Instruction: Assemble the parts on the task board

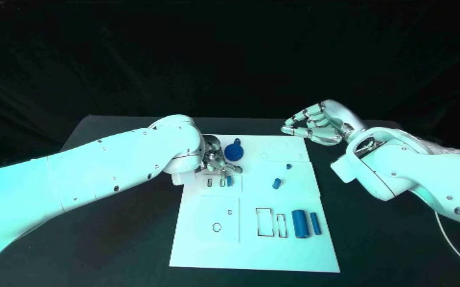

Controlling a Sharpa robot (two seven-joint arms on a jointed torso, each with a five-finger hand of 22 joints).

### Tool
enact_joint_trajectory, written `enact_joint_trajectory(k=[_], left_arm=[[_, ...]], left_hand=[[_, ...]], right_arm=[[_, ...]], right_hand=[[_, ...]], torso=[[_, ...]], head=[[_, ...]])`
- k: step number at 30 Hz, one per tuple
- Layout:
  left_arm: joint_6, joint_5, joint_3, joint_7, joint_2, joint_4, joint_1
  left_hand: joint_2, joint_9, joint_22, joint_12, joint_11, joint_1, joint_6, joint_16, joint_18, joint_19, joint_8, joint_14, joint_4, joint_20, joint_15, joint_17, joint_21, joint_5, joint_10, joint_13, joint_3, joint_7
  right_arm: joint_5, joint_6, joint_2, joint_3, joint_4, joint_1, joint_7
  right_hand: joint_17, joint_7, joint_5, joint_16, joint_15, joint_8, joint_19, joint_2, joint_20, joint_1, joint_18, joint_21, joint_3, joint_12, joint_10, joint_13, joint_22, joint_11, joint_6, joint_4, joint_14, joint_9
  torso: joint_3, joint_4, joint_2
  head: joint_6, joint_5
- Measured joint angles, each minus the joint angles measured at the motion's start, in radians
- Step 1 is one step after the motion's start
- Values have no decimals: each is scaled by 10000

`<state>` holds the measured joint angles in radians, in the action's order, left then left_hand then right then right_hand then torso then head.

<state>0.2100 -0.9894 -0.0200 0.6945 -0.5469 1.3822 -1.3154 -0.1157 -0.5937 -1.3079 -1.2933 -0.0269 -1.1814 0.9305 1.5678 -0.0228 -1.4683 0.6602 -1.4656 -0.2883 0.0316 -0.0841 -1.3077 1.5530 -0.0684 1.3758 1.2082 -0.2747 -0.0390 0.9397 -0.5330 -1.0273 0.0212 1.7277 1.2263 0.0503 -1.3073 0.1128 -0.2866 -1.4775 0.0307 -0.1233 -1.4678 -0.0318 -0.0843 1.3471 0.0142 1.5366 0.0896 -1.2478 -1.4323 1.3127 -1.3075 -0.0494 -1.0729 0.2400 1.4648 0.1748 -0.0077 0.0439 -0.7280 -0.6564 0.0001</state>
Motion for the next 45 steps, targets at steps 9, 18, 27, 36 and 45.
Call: enact_joint_trajectory(k=[9, 18, 27, 36, 45], left_arm=[[322, -147, -4, 18, 93, -99, 0], [529, -167, -4, 25, 225, -299, 8], [666, -165, -7, 31, 371, -409, 12], [860, -163, -14, 33, 443, -509, 16], [993, -162, -16, 34, 476, -555, 16]], left_hand=[[-132, -147, 1, 0, 3, -133, -83, 0, 0, 0, 49, 0, 0, 0, 0, 1, 0, -161, -3, 5, 0, -11], [-166, -271, 1, 0, 19, -203, -143, 0, 0, 0, 129, 0, 0, 0, 0, 2, 0, -333, -20, 51, 1, 0], [-142, -493, 2, 1, 39, -649, -213, 0, -1, 0, 132, 1, 74, 1, 2, 2, 0, -468, -39, 76, 257, 0], [0, -615, 3, -38, 56, -792, -213, 0, -1, 0, 131, 3, 1, 1, 4, 3, -1, -474, -57, 82, 639, 0], [45, -669, 4, -44, 18, -747, -213, 0, -2, 0, 129, 3, -5, 1, 5, 3, 15, -473, -18, 120, 806, 0]], right_arm=[[42, 36, 28, 0, -16, -1, 44], [64, 71, 62, -1, -52, -14, 62], [76, 103, 79, -1, -61, -24, 74], [94, 147, 80, -1, -64, -27, 91], [106, 173, 82, -1, -70, -30, 101]], right_hand=[[-8, 25, 0, 0, 0, 0, 1, -27, -1, -27, 0, 0, 0, 59, -47, 0, 1, 47, 25, 0, 0, 11], [-7, -11, -38, 0, -1, 0, 1, -40, -1, -40, 0, 0, -1, 58, -63, 0, 2, 64, 60, 0, 0, 9], [-6, 15, -38, 0, -1, 0, 1, -41, -1, -40, -1, -39, 43, 57, -64, 0, -6, 65, 86, 12, 0, 18], [-5, 20, -38, 0, -1, 0, 1, -41, -1, -41, 0, -39, 54, 57, -82, 0, -5, 83, 90, 1, -1, 17], [-4, 20, -38, 0, -1, 0, 1, -53, -1, -53, 0, -39, 54, 56, -76, 0, -4, 77, 90, 0, -1, 16]], torso=[[0, 17, 1], [0, 17, 8], [2, 23, 7], [6, 22, 3], [7, 21, 3]], head=[[-53, -13], [-78, 11], [-105, 13], [-147, 23], [-169, 23]])
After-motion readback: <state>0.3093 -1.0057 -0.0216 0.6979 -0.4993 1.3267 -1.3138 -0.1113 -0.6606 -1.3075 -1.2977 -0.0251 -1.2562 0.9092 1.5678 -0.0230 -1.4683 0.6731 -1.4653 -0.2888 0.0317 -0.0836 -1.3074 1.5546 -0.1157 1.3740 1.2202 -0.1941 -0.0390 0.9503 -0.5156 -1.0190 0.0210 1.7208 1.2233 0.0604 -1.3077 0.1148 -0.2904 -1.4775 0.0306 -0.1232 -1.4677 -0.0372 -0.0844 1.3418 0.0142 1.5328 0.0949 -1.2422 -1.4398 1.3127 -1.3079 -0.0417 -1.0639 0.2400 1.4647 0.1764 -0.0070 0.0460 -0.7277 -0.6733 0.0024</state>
